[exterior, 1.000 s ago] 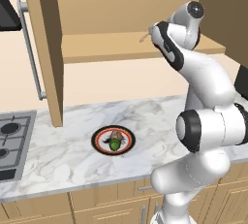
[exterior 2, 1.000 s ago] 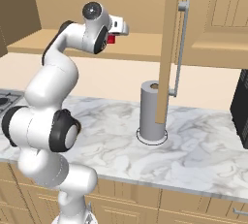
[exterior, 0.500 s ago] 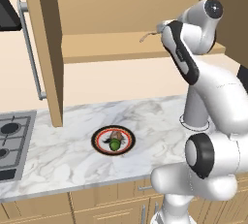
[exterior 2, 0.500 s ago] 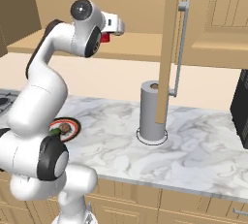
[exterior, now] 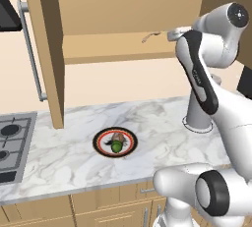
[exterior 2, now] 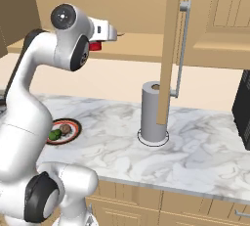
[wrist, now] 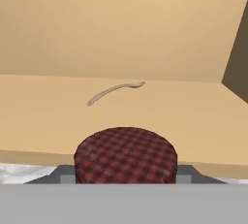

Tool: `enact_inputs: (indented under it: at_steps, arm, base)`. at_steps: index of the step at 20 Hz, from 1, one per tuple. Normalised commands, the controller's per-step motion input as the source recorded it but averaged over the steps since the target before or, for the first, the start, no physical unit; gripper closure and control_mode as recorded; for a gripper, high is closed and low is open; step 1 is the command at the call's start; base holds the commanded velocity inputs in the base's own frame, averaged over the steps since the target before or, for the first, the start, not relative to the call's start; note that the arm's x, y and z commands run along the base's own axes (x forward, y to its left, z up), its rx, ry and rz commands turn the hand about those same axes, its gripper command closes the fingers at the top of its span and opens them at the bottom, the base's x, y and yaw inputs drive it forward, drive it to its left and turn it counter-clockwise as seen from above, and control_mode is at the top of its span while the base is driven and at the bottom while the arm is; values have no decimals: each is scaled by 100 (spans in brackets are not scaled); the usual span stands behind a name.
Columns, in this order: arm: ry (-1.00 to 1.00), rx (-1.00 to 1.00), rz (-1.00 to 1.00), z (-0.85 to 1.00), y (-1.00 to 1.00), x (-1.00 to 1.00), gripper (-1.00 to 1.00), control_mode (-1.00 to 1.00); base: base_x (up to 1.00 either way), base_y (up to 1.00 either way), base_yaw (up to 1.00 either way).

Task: Pick the avocado and bread from the counter and place them on the plate. Then pick the jam from the cabinet and place it next to the plate. Lastly close the cabinet door.

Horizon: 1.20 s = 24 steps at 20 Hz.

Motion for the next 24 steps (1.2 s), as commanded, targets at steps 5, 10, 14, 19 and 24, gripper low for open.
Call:
enact_inputs:
  at_steps: [5, 10, 14, 19, 24]
  arm:
    - [0, 2, 0, 8, 5, -83, 100, -100]
    - [0, 3, 0, 3, 5, -75, 100, -100]
    - [0, 1, 0, 0, 8, -62, 100, -100]
    - [3, 0, 0, -7, 15, -45, 100, -100]
    - [5, 0, 0, -20, 10, -32, 100, -100]
  base:
    - [0, 0, 0]
    - [0, 0, 0]
    - [0, 0, 0]
    - [0, 0, 0]
    - [0, 0, 0]
